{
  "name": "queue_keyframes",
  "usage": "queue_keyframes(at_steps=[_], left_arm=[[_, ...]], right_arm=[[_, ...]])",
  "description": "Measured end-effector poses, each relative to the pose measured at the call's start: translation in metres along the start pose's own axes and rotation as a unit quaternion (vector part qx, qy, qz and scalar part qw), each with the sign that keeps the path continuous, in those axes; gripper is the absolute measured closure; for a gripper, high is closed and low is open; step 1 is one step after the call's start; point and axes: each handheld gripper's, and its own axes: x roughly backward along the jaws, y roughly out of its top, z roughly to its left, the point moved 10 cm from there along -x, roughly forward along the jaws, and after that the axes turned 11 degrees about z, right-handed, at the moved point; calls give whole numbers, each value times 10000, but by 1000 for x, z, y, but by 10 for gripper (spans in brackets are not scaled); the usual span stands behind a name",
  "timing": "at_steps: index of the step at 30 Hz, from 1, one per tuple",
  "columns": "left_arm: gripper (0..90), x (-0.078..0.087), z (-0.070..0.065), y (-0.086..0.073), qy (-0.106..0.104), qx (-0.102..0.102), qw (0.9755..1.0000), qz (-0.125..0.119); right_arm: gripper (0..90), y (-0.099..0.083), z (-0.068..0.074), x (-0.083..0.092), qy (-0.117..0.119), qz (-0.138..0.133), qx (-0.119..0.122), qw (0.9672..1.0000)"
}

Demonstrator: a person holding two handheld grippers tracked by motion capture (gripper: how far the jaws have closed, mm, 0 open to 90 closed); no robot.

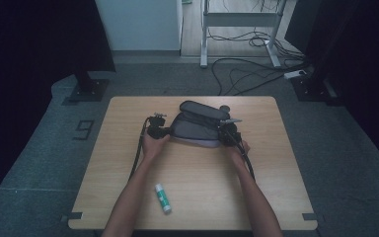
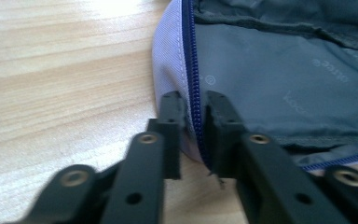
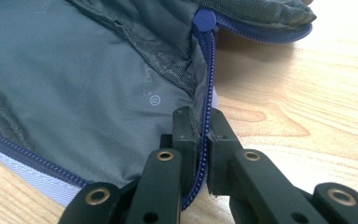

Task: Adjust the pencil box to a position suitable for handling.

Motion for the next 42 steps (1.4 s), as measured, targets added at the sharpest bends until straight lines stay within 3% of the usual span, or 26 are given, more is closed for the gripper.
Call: queue_keyframes(at_steps=[2, 4, 12, 16, 25, 42], left_arm=[[668, -3, 2, 0, 55, 50, 10000, 56], [661, -4, 2, 0, 12, 99, 9999, 59], [767, -4, 3, 1, 157, 35, 9999, 57], [799, -3, 3, 1, 123, 61, 9999, 58], [822, 4, 5, 0, 35, 57, 10000, 27], [837, 23, 1, 2, -6, -10, 10000, -97]], right_arm=[[835, 0, 0, 0, -2, -2, -10, 10000], [835, 0, 0, 0, 2, -4, -14, 10000], [835, 0, 0, 0, 24, -31, -31, 10000], [842, 1, 0, 0, 28, -48, -32, 10000], [849, 8, 3, 13, 123, -288, 51, 9995], [858, 12, 10, 36, 174, -461, 136, 9987]])
